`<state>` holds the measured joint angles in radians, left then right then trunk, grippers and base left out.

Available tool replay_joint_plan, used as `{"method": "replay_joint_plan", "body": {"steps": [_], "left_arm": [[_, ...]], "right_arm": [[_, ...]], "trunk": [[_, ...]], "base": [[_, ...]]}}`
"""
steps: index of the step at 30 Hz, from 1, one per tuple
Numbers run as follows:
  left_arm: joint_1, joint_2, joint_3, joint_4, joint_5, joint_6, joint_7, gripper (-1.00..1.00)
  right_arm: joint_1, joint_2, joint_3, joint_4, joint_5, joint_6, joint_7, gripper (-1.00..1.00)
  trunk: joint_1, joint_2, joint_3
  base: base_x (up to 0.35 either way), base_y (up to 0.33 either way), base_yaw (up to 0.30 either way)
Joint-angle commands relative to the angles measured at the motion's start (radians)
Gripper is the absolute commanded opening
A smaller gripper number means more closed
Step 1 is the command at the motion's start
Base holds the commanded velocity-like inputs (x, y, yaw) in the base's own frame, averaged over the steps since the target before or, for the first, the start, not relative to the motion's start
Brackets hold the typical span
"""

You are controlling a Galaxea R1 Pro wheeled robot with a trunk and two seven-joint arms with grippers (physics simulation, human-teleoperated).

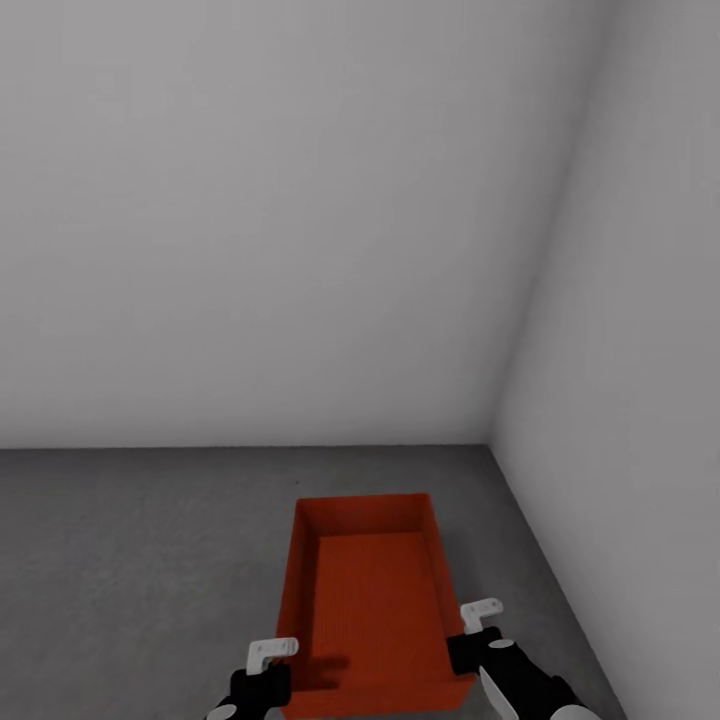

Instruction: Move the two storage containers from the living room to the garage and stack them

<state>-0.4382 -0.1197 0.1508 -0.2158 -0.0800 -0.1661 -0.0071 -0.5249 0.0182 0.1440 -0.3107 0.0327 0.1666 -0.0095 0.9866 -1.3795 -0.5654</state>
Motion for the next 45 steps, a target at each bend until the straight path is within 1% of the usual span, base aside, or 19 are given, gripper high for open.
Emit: {"method": "replay_joint_plan", "body": {"steps": [1, 5, 13, 21, 27, 45], "left_arm": [[-0.001, 0.026, 0.007, 0.004, -0.012, -0.004, -0.013, -1.00], [-0.002, 0.026, 0.007, 0.004, -0.012, -0.004, -0.013, -1.00], [-0.002, 0.026, 0.007, 0.004, -0.012, -0.004, -0.013, -1.00], [-0.001, 0.026, 0.007, 0.004, -0.011, -0.004, -0.013, -1.00], [-0.001, 0.026, 0.007, 0.004, -0.009, -0.004, -0.013, -1.00], [-0.001, 0.026, 0.007, 0.007, -0.009, -0.003, -0.013, -1.00]], "right_arm": [[0.000, -0.006, 0.040, -0.004, 0.015, -0.045, 0.040, -1.00], [0.000, -0.005, 0.041, -0.004, 0.015, -0.045, 0.040, -1.00], [0.000, -0.006, 0.040, -0.004, 0.015, -0.045, 0.040, -1.00], [0.000, -0.006, 0.041, -0.004, 0.015, -0.045, 0.040, -1.00], [0.000, -0.005, 0.041, -0.004, 0.015, -0.045, 0.040, -1.00], [0.000, -0.005, 0.041, -0.004, 0.015, -0.045, 0.040, -1.00]], "trunk": [[0.000, -0.001, -0.001], [0.000, -0.001, -0.001], [0.000, -0.001, -0.001], [0.000, -0.001, -0.001], [0.000, -0.001, -0.001], [0.000, -0.001, -0.001]], "base": [[0.061, -0.035, -0.045], [0.032, -0.079, -0.024], [0.005, -0.219, -0.008], [0.000, -0.055, -0.050], [0.003, 0.010, -0.009], [0.053, 0.103, -0.001]]}}
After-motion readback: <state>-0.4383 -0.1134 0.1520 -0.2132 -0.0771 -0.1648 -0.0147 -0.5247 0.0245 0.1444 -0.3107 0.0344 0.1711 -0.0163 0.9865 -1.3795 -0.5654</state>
